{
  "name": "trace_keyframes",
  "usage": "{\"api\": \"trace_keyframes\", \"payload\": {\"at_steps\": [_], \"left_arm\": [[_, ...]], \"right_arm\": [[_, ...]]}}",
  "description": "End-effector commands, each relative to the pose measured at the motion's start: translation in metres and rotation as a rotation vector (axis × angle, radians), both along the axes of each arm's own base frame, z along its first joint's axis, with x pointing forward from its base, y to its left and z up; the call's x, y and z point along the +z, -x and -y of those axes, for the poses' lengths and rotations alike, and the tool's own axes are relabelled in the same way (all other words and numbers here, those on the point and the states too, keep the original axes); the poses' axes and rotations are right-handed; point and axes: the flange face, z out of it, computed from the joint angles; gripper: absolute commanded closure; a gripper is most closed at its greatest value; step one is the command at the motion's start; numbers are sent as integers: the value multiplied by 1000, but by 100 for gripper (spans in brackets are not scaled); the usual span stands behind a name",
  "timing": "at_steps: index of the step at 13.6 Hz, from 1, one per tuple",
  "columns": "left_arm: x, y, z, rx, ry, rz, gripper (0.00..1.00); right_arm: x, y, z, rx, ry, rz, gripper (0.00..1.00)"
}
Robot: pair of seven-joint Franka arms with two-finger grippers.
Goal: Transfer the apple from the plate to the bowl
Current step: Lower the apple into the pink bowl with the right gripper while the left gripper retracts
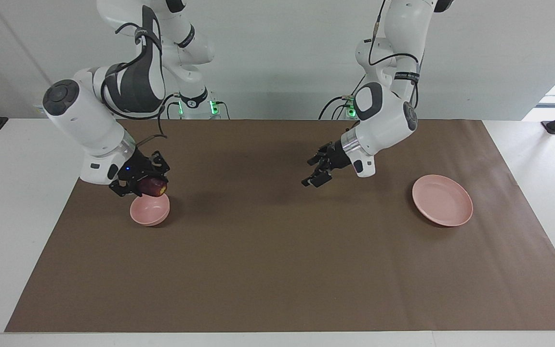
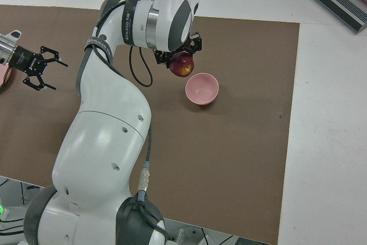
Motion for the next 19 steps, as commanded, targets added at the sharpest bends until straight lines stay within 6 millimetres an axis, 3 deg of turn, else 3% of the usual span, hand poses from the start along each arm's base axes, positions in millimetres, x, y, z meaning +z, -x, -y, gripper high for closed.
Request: {"api": "trace_keyframes", "payload": {"at_steps": [1, 7, 10, 12, 19], "left_arm": [[2, -6, -45, -144, -30, 36, 0], [-4, -21, -133, -445, -120, 160, 0], [-2, -31, -165, -560, -135, 219, 0], [0, -35, -177, -660, -173, 267, 0], [37, -54, -200, -947, -385, 374, 0]], "right_arm": [[-27, 4, 9, 98, 54, 24, 100], [-85, 15, 23, 150, 112, 16, 100], [-94, 19, 31, 165, 113, 13, 100], [-102, 17, 31, 163, 113, 8, 100], [-118, 16, 34, 159, 113, 5, 100]]}}
